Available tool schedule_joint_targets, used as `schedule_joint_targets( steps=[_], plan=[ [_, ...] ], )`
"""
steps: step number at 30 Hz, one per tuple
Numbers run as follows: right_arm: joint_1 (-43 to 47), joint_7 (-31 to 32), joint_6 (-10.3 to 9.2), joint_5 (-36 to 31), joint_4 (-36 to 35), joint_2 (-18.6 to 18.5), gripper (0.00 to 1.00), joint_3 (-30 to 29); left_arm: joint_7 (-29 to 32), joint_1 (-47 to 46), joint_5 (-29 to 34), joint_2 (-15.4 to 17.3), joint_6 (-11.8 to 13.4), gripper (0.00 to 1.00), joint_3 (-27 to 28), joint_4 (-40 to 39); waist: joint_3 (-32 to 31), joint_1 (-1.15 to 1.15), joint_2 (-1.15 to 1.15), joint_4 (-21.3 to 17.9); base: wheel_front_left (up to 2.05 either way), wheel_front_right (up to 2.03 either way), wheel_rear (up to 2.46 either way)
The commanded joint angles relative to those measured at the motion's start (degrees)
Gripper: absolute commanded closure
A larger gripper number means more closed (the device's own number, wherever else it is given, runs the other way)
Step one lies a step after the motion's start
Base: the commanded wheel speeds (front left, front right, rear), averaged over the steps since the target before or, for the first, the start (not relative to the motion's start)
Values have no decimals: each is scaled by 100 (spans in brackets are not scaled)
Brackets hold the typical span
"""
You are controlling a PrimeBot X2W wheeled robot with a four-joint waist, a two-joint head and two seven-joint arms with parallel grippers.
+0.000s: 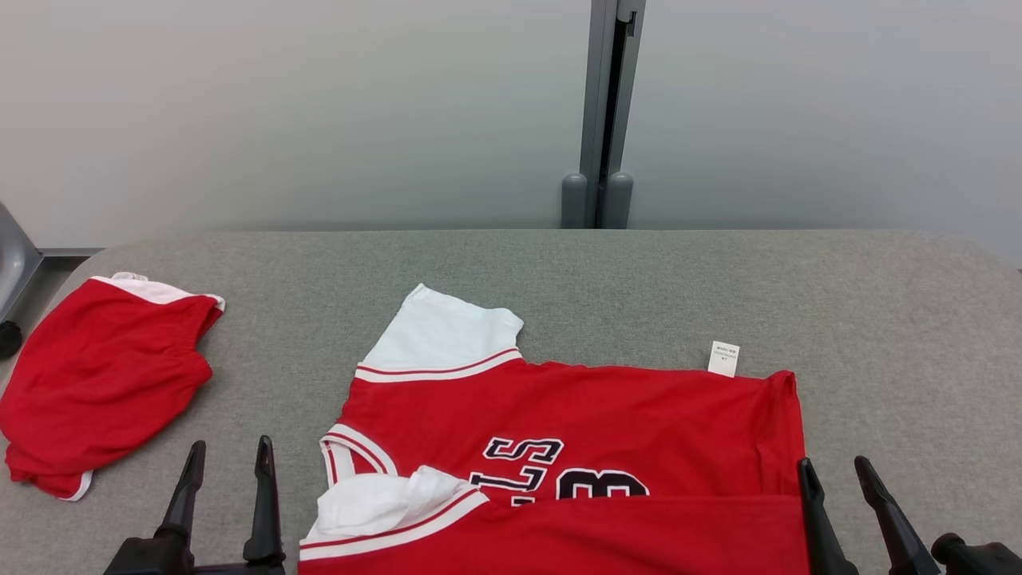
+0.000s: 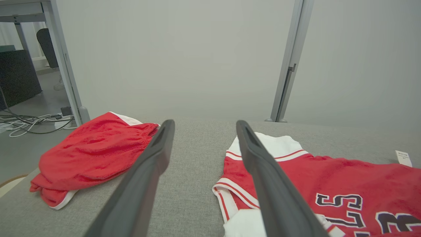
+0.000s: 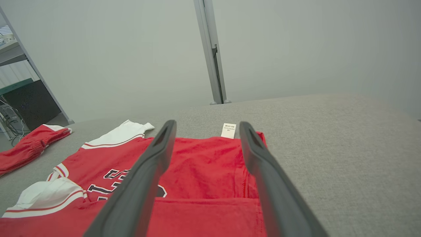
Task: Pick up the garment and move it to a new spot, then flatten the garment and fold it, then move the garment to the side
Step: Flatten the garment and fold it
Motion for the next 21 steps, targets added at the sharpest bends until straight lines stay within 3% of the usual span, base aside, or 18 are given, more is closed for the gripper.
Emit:
schedule_joint_targets(
  steps=[1, 21],
  plan=[
    [60, 0, 3, -25, 29, -3, 0, 1, -22, -1, 43, -17, -37, 0, 50, 26, 0, 0, 0, 5, 0, 0, 0],
    [49, 140, 3, -129, 145, -2, 0, 10, -20, 83, 223, -199, -189, 0, 228, 157, -12, 0, 0, -1, 0, 0, 0]
  ],
)
